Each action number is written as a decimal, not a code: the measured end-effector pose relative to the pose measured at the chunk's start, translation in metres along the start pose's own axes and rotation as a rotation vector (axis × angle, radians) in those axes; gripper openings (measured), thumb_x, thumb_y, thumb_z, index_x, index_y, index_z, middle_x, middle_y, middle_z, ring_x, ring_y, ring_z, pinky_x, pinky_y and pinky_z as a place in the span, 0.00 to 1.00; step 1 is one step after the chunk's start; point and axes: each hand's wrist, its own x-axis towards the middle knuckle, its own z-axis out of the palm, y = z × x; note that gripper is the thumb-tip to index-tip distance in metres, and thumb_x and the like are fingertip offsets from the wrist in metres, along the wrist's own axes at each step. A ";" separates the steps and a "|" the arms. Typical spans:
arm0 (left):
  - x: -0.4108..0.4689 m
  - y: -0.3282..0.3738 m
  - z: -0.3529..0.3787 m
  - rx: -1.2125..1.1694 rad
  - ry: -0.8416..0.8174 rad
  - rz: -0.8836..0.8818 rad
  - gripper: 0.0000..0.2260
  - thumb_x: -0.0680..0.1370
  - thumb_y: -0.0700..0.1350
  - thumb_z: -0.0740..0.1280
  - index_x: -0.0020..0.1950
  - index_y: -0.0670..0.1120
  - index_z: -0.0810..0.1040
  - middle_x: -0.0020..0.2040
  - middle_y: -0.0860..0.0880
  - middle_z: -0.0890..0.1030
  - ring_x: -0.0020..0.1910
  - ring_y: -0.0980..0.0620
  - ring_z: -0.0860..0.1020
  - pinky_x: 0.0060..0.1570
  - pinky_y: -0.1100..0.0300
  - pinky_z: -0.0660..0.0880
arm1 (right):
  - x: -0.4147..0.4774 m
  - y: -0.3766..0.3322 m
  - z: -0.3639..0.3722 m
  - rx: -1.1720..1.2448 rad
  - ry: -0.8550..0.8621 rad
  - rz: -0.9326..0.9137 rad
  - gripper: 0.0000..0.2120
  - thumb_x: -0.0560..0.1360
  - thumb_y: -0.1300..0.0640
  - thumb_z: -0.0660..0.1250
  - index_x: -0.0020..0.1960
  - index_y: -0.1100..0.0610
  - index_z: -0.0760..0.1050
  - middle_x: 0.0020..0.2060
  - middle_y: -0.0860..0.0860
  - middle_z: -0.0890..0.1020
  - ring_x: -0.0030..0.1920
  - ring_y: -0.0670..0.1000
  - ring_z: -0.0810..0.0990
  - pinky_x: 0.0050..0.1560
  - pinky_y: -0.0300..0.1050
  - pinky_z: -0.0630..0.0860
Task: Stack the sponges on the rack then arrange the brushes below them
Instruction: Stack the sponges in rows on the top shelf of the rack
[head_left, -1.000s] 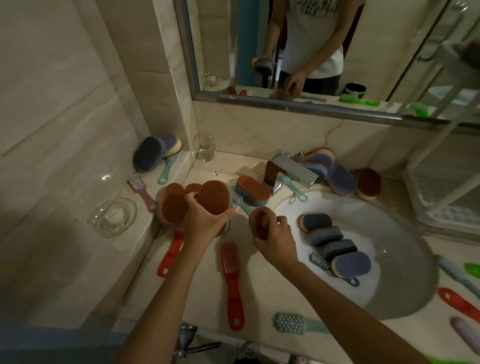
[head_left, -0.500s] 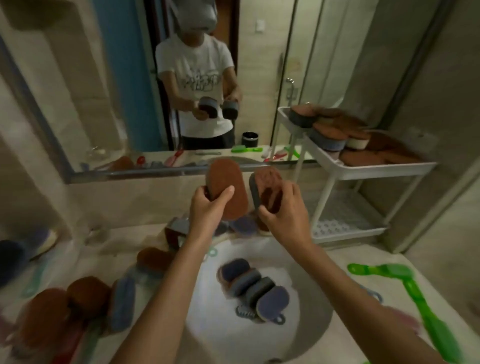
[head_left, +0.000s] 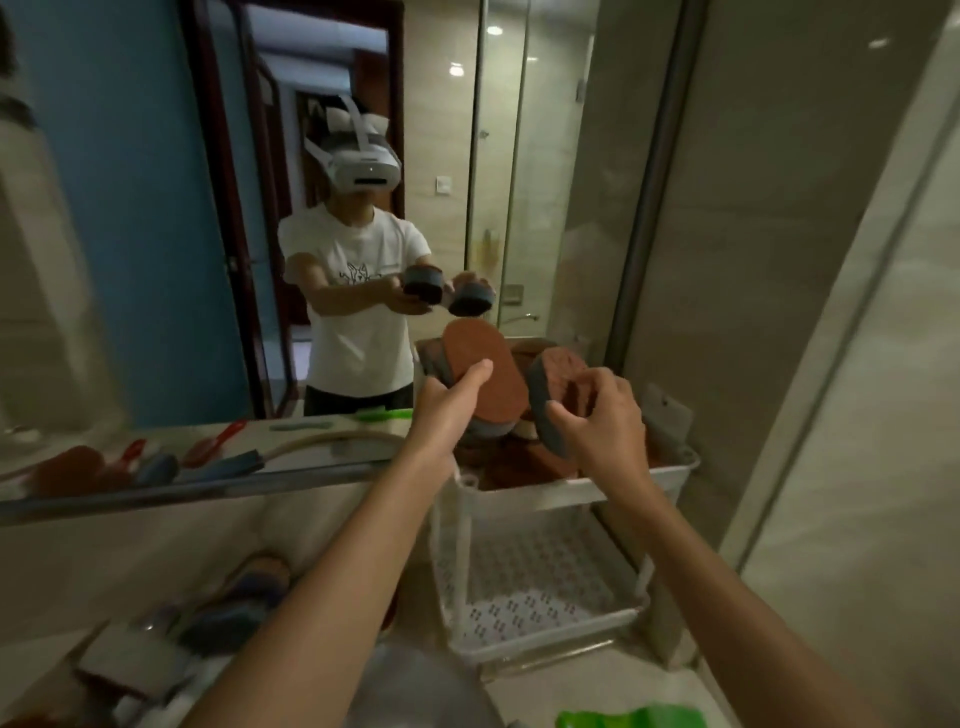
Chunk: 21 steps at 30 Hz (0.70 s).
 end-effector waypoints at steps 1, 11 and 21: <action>0.010 0.002 0.012 -0.024 -0.016 -0.027 0.30 0.73 0.57 0.68 0.70 0.44 0.67 0.64 0.46 0.76 0.61 0.45 0.76 0.62 0.51 0.74 | 0.015 0.012 -0.005 0.009 0.001 0.011 0.17 0.74 0.52 0.67 0.59 0.58 0.70 0.59 0.54 0.72 0.47 0.47 0.69 0.42 0.38 0.66; 0.066 0.007 0.061 -0.362 -0.081 -0.239 0.24 0.77 0.50 0.65 0.72 0.46 0.65 0.70 0.42 0.70 0.67 0.43 0.70 0.61 0.48 0.71 | 0.096 0.072 0.018 0.024 -0.181 0.017 0.16 0.76 0.55 0.64 0.63 0.54 0.74 0.57 0.53 0.81 0.52 0.53 0.80 0.45 0.43 0.75; 0.083 -0.014 0.052 -0.628 -0.130 -0.319 0.23 0.79 0.48 0.61 0.72 0.43 0.64 0.71 0.40 0.67 0.70 0.41 0.67 0.69 0.45 0.66 | 0.105 0.083 0.044 -0.003 -0.272 -0.122 0.13 0.77 0.53 0.63 0.60 0.51 0.78 0.59 0.50 0.81 0.57 0.52 0.80 0.57 0.45 0.75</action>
